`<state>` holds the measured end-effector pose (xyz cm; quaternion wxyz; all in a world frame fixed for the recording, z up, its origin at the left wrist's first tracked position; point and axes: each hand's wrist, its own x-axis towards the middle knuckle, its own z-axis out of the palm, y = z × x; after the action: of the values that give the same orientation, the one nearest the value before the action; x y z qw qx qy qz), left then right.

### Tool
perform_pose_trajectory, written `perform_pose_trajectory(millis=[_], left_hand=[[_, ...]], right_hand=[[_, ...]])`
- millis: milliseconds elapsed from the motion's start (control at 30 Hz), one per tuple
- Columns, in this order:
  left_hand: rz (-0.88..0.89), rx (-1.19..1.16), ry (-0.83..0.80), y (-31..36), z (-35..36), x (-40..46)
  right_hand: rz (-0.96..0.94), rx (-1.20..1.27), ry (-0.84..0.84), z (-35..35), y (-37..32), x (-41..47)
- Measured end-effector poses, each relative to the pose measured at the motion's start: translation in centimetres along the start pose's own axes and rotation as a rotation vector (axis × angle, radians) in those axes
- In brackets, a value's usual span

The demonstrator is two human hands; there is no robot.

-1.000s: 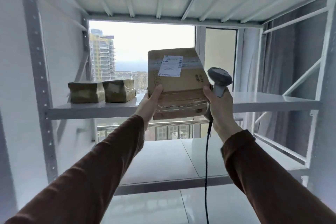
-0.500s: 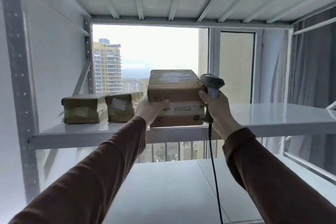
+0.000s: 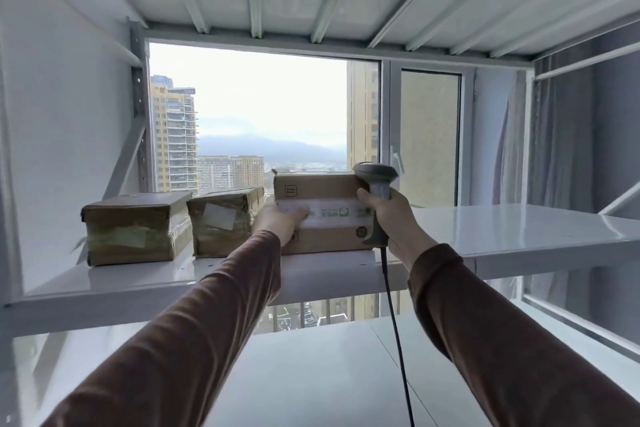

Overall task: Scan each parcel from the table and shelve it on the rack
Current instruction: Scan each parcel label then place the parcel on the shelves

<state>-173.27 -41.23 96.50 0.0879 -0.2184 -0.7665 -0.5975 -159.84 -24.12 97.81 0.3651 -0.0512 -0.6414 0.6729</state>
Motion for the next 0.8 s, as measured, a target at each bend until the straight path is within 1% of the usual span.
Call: perform_pose_trajectory(millis=[133,333,500,567,700,800], left_hand=[[-0.002,0.005,0.002,-0.3,0.0,0.9],[-0.003,-0.025,-0.006,-1.0,0.0,2.2],[0.04,-0.041,0.007,-0.5,-0.1,1.0],[0.103,-0.055,0.031,-0.4,0.0,0.3],[0.304,0.03,0.089,0.7,0.9,-2.8],[0.431,-0.003,0.031,2.2,2.8,-6.2]], right_hand=[[0.008,-0.002,-0.003,1.1,0.3,0.7],[0.006,-0.041,0.06,1.8,0.7,1.3],[-0.022,-0.066,0.096,1.3,0.3,0.3],[-0.061,-0.088,0.129,0.8,0.0,-0.5],[-0.143,-0.124,0.219,-0.4,-0.4,-2.7],[-0.158,-0.201,0.262,-1.7,-0.8,-5.2]])
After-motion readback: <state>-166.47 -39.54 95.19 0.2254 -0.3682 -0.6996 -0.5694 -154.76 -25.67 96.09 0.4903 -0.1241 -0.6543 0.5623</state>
